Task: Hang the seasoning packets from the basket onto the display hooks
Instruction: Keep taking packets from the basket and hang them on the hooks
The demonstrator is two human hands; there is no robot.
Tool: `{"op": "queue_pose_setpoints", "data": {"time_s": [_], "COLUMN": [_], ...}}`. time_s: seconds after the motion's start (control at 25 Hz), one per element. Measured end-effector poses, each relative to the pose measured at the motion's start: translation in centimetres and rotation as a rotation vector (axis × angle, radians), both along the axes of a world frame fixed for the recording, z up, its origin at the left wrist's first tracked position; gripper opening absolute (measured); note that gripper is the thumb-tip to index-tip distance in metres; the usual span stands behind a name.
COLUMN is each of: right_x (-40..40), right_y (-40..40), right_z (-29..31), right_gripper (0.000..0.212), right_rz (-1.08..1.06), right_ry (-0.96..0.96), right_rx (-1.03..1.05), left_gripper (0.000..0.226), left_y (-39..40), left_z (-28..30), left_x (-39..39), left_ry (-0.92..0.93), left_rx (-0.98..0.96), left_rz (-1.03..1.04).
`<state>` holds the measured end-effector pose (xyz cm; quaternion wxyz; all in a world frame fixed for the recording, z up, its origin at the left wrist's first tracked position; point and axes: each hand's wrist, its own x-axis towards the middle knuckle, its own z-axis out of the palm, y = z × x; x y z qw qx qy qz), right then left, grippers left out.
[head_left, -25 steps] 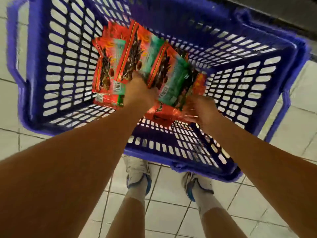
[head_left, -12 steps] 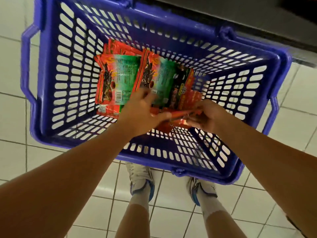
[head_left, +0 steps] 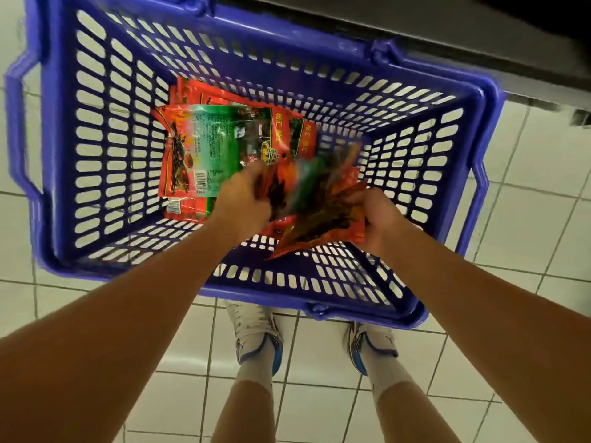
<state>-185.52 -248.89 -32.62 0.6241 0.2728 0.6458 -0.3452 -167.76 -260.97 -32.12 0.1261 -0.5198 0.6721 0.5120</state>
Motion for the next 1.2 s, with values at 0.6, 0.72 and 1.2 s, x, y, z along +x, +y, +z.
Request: {"op": "queue_pose_setpoints", "data": {"time_s": [0.6,0.72,1.2], "right_x": [-0.2,-1.3,-13.7], "right_y": [2.2,2.6,5.5], "right_z": [20.0,27.5,65.0], "right_gripper": [0.026,0.044,0.021], "right_rz": [-0.005,0.041,0.238], "right_ry": [0.276,0.288,0.847], "right_rx": [-0.258,-0.386,-0.723], "left_gripper": [0.036,0.028,0.012], "left_y": [2.3,0.1,2.5], "left_z": [21.1,27.6,62.8], "left_x": [0.0,-2.0,-6.8], "left_ry": [0.12,0.221,0.659], "left_rx": [-0.017,0.184,0.272], "left_rz": [-0.068,0.335,0.679]}}
